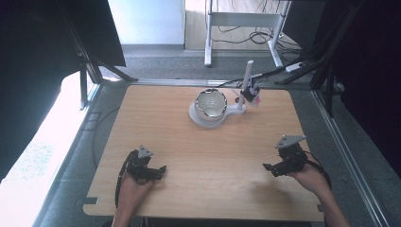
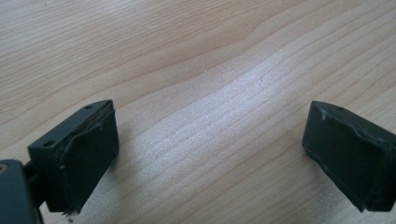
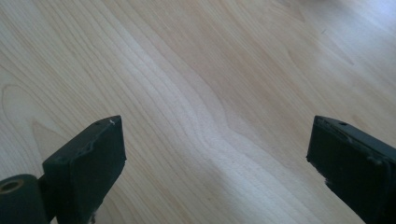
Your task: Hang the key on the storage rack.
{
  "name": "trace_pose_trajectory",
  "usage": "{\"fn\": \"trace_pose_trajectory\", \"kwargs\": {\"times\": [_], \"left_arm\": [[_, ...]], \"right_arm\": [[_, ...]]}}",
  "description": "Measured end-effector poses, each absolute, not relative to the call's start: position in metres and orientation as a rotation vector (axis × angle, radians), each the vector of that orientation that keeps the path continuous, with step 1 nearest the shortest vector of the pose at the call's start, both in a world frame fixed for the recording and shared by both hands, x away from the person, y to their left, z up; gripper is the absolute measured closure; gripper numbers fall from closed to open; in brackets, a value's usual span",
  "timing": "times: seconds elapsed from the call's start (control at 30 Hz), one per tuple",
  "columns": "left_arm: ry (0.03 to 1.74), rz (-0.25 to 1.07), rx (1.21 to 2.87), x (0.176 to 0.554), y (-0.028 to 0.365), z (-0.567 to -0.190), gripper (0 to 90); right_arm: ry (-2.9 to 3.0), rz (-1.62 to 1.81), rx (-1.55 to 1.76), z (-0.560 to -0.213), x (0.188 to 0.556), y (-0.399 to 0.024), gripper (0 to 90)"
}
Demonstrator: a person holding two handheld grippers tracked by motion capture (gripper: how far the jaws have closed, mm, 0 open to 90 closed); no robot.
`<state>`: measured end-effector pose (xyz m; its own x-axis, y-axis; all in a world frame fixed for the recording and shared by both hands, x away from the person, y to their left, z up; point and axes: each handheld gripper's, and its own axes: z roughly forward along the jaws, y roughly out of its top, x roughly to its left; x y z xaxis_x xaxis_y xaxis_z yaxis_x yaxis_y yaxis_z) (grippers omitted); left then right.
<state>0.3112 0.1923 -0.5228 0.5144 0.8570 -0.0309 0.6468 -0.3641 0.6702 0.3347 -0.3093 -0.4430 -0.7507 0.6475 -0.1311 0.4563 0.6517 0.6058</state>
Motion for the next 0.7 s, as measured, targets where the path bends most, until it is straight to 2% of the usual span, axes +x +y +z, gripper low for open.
{"fn": "trace_pose_trajectory", "kwargs": {"times": [0.7], "left_arm": [[1.221, 0.433, 2.127, 0.311, 0.192, -0.523, 3.9]], "right_arm": [[2.454, 0.979, 1.038, -0.517, 0.316, -0.302, 3.1]]}}
